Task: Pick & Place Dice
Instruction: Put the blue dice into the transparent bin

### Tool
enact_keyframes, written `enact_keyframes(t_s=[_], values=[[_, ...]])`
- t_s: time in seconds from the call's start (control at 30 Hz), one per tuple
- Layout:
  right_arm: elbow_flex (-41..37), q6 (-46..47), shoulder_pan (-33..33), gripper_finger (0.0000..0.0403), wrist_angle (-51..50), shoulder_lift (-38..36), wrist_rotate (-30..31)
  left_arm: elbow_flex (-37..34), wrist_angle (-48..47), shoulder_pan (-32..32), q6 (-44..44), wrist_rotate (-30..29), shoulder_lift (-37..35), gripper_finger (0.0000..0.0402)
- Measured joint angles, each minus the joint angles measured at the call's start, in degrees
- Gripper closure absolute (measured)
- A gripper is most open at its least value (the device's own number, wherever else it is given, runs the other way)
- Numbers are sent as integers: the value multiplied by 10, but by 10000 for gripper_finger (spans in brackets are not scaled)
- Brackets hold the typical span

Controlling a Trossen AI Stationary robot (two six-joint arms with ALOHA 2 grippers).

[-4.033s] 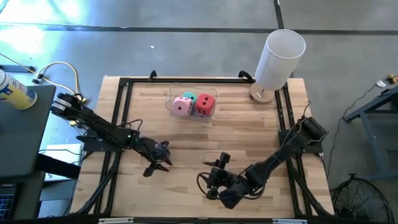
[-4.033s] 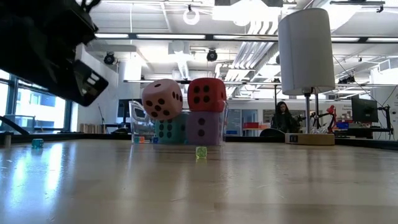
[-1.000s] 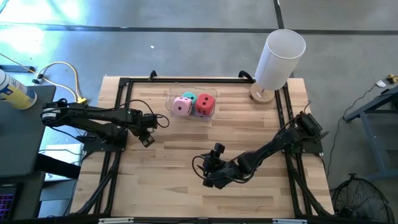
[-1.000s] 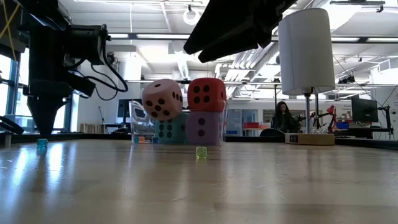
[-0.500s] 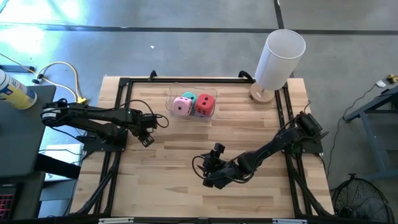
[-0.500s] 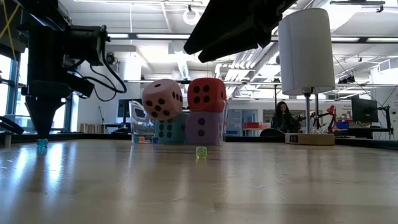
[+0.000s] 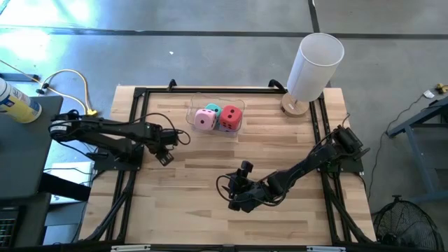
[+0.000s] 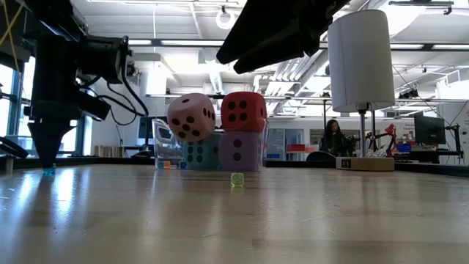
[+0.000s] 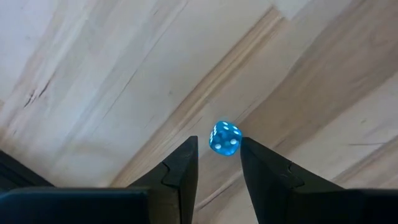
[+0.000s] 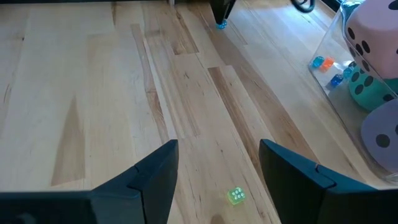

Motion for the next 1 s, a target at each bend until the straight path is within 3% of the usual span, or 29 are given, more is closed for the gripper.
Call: enact_keyframes(t_s=[0.37,1.0], values=[[0,0,0,188,0,0,0,2,9,0,1,-5,56,289],[0,0,0,188,0,0,0,0,28,-6,17,-28,55,289]])
